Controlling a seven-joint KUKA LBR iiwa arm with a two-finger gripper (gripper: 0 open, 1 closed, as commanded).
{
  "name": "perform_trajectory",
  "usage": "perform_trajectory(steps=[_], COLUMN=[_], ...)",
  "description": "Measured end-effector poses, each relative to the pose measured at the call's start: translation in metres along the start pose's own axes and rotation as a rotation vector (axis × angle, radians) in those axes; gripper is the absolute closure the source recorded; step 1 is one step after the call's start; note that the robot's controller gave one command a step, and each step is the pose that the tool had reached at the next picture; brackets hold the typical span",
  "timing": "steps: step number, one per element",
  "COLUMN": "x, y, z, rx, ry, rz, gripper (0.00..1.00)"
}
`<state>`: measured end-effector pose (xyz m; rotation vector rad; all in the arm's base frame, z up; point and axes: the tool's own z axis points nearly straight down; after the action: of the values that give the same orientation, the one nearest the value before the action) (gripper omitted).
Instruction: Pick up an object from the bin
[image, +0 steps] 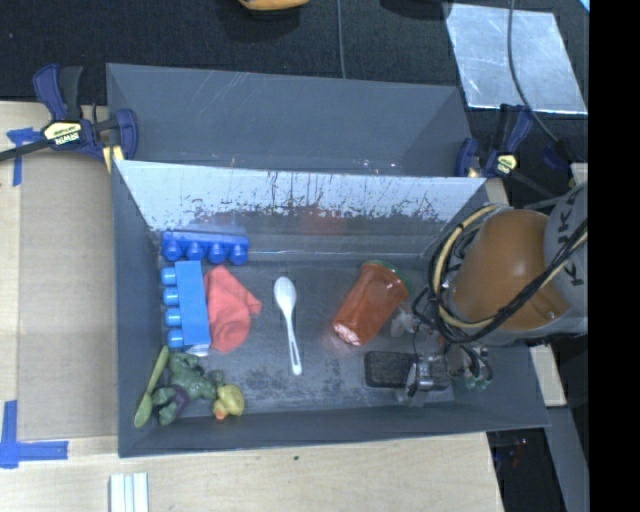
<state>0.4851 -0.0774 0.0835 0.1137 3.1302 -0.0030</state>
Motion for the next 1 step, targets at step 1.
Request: perform_trajectory(steps=[1], x=[-0.0566], y=[-0.0143], z=[0.0125], rx=[-0.006], ry=[0.004], rz=[0.062], gripper=[1.00])
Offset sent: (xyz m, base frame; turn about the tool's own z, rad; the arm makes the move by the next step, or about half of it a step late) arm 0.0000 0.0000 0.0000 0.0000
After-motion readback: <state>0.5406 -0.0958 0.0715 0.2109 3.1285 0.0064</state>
